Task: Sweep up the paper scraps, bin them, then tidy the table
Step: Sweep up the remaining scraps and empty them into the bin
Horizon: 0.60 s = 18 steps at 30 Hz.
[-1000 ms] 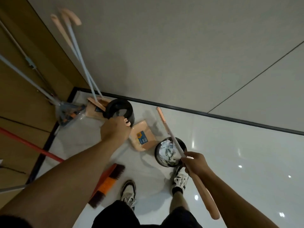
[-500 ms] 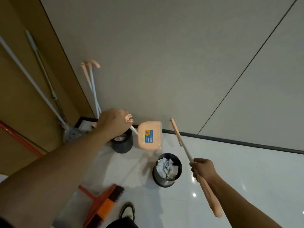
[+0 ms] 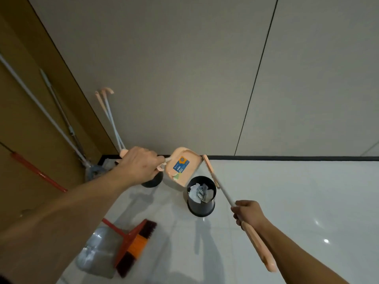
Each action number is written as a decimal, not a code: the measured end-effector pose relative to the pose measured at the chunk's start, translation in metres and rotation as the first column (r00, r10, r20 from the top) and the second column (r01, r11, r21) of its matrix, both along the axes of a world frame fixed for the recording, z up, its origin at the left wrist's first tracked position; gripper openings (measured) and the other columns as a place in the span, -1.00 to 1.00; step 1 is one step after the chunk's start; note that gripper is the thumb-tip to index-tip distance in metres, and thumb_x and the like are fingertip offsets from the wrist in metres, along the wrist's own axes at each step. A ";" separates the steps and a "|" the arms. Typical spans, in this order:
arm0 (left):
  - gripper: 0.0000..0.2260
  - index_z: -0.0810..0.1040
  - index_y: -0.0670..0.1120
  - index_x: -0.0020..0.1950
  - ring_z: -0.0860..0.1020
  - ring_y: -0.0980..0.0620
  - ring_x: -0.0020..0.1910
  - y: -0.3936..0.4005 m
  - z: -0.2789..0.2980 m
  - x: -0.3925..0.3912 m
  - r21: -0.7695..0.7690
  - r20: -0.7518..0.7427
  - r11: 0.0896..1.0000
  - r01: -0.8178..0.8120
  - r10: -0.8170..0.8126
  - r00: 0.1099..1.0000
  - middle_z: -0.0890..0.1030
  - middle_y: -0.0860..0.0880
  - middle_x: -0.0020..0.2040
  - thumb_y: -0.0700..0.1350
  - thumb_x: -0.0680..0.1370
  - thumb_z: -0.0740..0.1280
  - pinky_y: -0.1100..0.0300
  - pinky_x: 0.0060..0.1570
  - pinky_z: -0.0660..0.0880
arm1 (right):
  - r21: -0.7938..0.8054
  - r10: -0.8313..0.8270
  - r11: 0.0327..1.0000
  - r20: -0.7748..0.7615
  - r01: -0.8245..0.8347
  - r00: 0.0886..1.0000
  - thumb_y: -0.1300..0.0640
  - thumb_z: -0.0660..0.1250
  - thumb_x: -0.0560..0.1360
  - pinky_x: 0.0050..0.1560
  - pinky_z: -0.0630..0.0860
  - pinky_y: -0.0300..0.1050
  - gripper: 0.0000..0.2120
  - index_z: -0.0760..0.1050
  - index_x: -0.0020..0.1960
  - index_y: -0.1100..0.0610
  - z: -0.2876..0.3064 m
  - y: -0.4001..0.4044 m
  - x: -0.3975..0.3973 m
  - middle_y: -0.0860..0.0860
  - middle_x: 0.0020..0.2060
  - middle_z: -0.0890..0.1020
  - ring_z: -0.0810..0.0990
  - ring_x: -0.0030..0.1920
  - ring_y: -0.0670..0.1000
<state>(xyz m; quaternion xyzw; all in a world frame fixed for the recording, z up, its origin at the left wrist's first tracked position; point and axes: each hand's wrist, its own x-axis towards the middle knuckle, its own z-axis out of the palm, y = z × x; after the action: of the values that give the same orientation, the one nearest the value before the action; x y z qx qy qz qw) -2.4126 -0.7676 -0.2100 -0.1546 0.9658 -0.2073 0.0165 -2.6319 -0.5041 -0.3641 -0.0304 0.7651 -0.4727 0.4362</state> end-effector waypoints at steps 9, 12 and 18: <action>-0.86 0.60 -0.06 -0.08 0.56 -0.10 -0.34 0.016 0.006 0.027 -0.008 -0.072 0.988 0.156 -0.156 0.985 0.59 -0.05 -0.29 -0.01 0.46 0.39 0.16 -0.38 0.30 | -0.013 -0.118 0.993 -0.025 0.117 0.993 0.43 0.36 0.41 -0.58 0.30 -0.27 -0.70 0.40 0.05 0.59 0.002 0.025 0.056 0.16 -0.43 0.39 0.34 -0.60 0.02; -0.84 0.60 -0.07 -0.23 0.50 -0.09 -0.51 0.014 0.006 0.039 -0.008 -0.048 0.974 0.226 -0.226 0.973 0.52 -0.04 -0.44 -0.08 0.29 0.53 0.21 -0.50 0.26 | -0.044 -0.153 0.987 -0.020 0.152 0.988 0.42 0.35 0.41 -0.58 0.31 -0.27 -0.89 0.56 -0.07 0.37 0.009 0.027 0.071 0.15 -0.42 0.39 0.35 -0.60 0.02; -0.86 0.60 0.00 -0.08 0.58 -0.07 -0.35 0.012 -0.014 0.049 -0.019 0.142 0.949 0.315 -0.309 0.940 0.58 -0.01 -0.31 -0.13 0.38 0.36 0.13 -0.40 0.40 | -0.036 -0.233 0.972 -0.052 0.232 0.971 0.42 0.36 0.43 -0.56 0.36 -0.23 -0.73 0.43 0.05 0.58 0.014 0.034 0.096 0.18 -0.42 0.42 0.40 -0.58 0.05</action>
<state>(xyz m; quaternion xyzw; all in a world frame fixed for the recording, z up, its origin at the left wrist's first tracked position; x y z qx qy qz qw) -2.3631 -0.7560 -0.2235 0.0147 0.9702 -0.2374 0.0463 -2.5355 -0.4698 -0.3498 0.0396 0.7682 -0.5310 0.3556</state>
